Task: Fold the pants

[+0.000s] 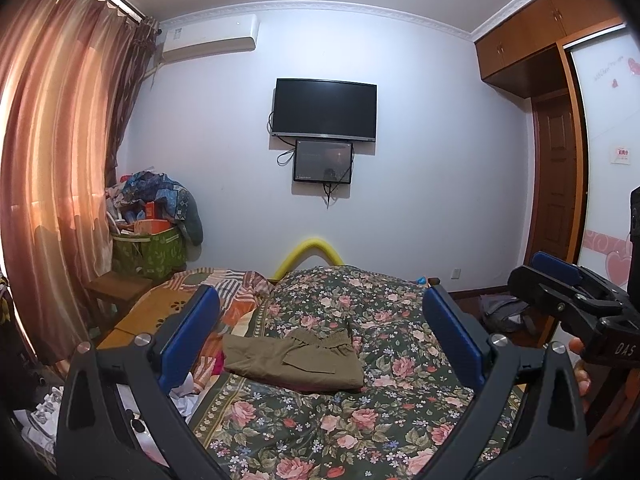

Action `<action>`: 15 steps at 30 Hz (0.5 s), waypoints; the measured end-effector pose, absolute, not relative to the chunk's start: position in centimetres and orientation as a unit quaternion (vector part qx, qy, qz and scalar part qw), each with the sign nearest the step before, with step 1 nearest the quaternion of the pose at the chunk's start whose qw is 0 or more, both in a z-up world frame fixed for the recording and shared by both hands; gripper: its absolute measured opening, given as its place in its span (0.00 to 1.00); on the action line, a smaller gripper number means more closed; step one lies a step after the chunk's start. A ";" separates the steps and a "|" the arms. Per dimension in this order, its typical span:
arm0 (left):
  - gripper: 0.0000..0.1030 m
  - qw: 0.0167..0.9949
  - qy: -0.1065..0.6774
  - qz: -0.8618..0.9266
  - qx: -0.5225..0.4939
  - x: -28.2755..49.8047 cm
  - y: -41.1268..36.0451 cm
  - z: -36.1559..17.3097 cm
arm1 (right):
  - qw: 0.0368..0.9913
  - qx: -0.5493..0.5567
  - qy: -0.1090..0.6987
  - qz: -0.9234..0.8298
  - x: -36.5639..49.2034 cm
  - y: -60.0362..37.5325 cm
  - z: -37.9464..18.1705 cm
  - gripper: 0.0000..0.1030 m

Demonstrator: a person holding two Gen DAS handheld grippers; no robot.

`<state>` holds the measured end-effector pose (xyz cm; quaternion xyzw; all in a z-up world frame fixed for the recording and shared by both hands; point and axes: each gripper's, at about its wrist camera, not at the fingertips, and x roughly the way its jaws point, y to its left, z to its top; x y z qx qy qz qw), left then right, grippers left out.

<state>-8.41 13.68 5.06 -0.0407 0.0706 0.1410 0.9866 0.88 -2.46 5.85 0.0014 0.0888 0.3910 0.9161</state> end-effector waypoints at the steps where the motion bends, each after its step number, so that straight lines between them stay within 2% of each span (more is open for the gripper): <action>1: 1.00 0.987 0.071 0.141 -0.040 -8.4 13.7 5.1 | 0.916 0.001 0.089 0.391 0.9 -2.5 5.9 0.99; 15: 1.00 0.987 0.072 0.137 -0.037 -8.4 13.6 5.0 | 0.916 0.000 0.093 0.391 1.1 -2.6 5.7 0.99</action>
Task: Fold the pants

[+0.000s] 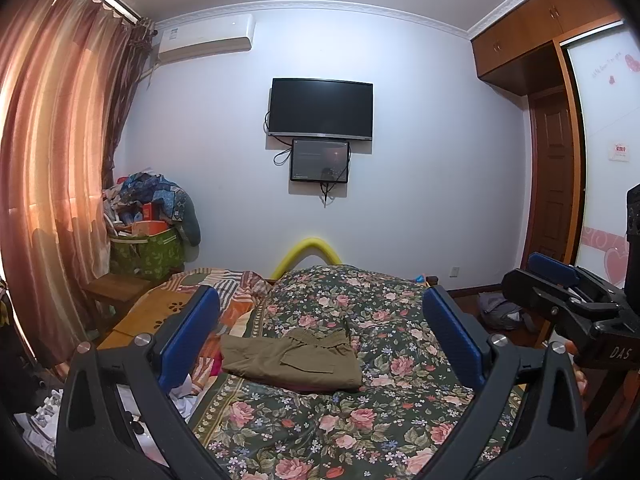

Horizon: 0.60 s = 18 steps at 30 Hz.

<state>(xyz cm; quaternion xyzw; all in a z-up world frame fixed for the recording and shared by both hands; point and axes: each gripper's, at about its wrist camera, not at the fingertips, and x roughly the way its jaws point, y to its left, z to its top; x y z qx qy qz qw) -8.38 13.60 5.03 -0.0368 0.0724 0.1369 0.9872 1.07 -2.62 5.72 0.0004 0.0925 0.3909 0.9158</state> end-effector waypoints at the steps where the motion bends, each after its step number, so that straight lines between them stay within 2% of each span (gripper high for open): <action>1: 1.00 0.987 0.073 0.136 -0.036 -8.4 13.6 5.0 | 0.916 0.001 0.093 0.391 1.1 -2.6 5.7 0.99; 18: 1.00 0.988 0.076 0.128 -0.042 -8.1 13.8 4.9 | 0.916 0.000 0.095 0.389 1.4 -2.7 5.6 0.99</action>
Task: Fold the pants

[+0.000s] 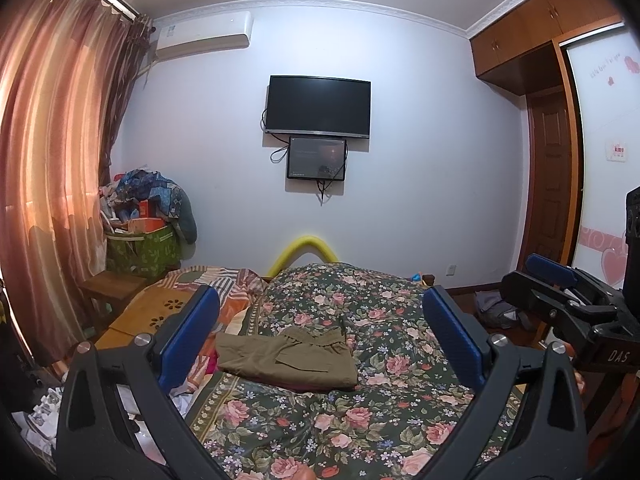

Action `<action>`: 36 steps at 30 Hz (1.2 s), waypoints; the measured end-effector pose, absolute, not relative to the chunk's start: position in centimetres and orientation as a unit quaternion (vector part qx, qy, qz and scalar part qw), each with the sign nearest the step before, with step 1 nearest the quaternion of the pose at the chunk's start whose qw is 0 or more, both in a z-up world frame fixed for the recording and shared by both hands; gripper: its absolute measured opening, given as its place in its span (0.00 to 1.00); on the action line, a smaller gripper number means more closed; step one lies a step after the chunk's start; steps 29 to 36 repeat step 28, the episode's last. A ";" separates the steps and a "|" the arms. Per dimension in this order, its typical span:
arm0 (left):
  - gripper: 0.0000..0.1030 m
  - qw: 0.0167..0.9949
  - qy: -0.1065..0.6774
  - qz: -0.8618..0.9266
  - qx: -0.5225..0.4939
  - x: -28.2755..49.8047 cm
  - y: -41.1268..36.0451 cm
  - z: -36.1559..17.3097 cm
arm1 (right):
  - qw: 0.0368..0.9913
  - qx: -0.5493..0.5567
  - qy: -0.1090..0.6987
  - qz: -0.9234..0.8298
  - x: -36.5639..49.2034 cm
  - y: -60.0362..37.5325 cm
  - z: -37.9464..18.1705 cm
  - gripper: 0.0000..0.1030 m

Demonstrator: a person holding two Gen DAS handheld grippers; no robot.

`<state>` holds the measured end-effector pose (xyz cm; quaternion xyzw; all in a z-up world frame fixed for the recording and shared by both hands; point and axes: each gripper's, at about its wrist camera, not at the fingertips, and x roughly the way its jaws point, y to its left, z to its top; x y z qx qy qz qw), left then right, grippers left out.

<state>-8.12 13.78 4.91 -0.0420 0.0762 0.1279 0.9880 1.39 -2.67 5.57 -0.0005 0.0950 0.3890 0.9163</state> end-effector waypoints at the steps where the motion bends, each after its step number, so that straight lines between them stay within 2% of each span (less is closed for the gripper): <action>1: 1.00 0.988 0.077 0.127 -0.042 -8.1 13.8 4.9 | 0.916 0.000 0.095 0.389 1.4 -2.6 5.5 0.99; 36: 1.00 0.987 0.090 0.124 -0.052 -7.4 14.4 4.2 | 0.916 -0.005 0.100 0.388 1.6 -2.5 5.3 0.99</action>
